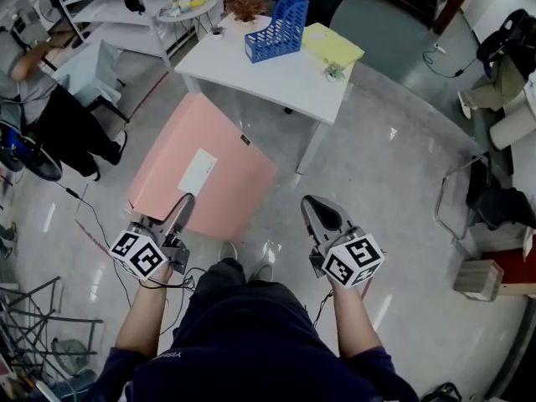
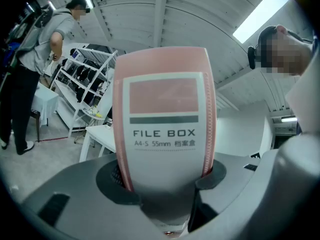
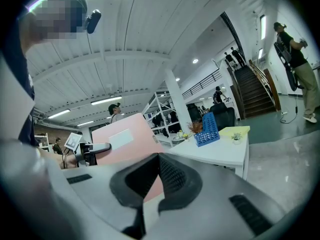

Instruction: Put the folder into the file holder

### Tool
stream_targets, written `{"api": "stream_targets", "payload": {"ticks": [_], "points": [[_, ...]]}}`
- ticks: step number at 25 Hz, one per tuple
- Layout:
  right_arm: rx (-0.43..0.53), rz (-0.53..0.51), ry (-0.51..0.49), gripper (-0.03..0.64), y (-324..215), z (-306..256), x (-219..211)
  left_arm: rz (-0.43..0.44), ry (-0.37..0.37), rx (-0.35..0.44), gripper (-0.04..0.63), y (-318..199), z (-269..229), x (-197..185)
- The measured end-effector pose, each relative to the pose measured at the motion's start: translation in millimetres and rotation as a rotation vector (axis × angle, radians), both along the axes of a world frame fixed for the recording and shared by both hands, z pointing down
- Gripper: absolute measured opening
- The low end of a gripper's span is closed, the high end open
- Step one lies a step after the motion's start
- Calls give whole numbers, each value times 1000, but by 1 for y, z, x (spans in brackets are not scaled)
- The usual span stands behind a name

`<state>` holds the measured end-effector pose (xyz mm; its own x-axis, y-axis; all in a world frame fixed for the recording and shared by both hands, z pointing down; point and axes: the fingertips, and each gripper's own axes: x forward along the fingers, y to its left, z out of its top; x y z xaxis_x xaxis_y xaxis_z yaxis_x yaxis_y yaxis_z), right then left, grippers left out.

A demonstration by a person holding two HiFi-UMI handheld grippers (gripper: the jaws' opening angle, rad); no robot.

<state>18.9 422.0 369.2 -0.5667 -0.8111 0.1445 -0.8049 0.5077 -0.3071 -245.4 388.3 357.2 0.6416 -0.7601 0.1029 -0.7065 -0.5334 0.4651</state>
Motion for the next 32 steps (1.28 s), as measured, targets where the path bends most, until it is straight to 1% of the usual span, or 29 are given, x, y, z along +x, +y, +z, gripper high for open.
{"api": "stream_targets", "payload": {"ticks": [8, 14, 22, 32], "points": [[2, -1, 2, 5, -15, 2, 5, 1, 10, 4, 281, -16, 3, 11], [-16, 7, 9, 5, -35, 9, 10, 2, 16, -13, 281, -39, 12, 16], [-44, 11, 12, 5, -82, 20, 9, 8, 23, -36, 281, -88, 22, 16], [-84, 26, 14, 5, -151, 30, 1, 17, 36, -67, 281, -164, 31, 8]]}}
